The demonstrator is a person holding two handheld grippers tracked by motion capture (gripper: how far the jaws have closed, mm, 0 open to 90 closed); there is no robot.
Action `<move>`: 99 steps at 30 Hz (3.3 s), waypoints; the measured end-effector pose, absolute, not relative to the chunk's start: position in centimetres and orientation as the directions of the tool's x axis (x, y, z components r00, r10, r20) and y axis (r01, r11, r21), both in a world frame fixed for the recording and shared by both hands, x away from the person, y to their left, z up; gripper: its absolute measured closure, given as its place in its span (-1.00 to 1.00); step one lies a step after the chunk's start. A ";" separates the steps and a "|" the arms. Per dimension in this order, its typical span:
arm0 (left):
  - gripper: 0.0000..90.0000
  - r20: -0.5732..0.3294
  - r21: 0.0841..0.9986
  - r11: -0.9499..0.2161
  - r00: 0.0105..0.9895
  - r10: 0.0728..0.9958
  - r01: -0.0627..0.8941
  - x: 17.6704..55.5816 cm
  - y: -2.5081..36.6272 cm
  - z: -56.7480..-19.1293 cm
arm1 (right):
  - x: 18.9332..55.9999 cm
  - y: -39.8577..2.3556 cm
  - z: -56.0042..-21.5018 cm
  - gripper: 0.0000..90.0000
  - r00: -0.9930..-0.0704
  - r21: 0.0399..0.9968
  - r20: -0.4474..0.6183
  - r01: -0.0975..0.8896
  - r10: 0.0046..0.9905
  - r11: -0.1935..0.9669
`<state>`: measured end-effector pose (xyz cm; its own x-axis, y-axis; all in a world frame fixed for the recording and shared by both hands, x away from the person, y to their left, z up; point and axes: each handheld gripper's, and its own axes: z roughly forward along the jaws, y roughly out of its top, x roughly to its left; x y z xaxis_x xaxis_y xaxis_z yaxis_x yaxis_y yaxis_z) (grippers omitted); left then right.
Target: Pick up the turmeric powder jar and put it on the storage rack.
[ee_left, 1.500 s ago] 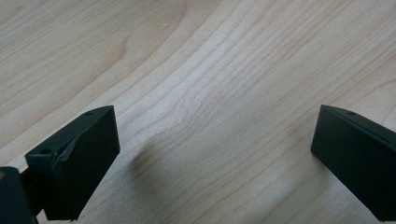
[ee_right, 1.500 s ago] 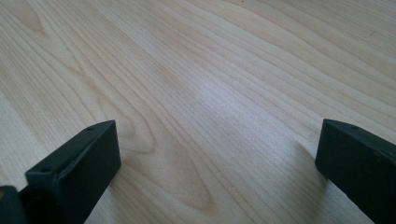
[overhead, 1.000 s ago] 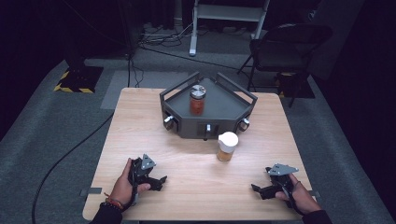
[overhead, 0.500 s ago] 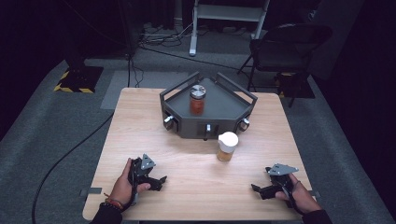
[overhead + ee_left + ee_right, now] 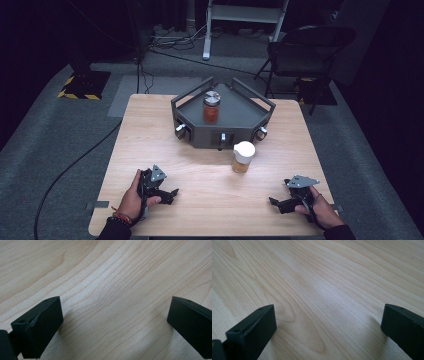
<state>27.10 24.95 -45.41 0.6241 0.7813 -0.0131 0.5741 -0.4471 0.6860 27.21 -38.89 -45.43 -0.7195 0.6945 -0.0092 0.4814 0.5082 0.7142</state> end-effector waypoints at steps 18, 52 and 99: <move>-0.99 -0.013 0.686 -0.447 0.624 0.781 0.574 27.1 25.0 -45.4 | 27.4 -38.7 -45.0 -0.96 -0.719 0.705 -0.004 0.491 0.695 0.512; -0.99 -0.010 0.685 -0.449 0.624 0.781 0.574 27.1 24.9 -45.4 | 25.5 -38.2 -43.1 -0.97 -0.679 0.835 -0.061 0.367 0.732 0.410; -0.99 -0.011 0.685 -0.449 0.624 0.781 0.574 27.1 25.0 -45.4 | 29.6 -31.7 -45.1 -0.97 -0.704 0.852 -0.067 0.329 0.707 0.408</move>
<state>27.06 24.95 -45.39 0.6239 0.7814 -0.0108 0.5737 -0.4486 0.6853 29.60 -31.69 -45.06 -0.7042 0.7069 -0.0667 0.3288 0.4079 0.8518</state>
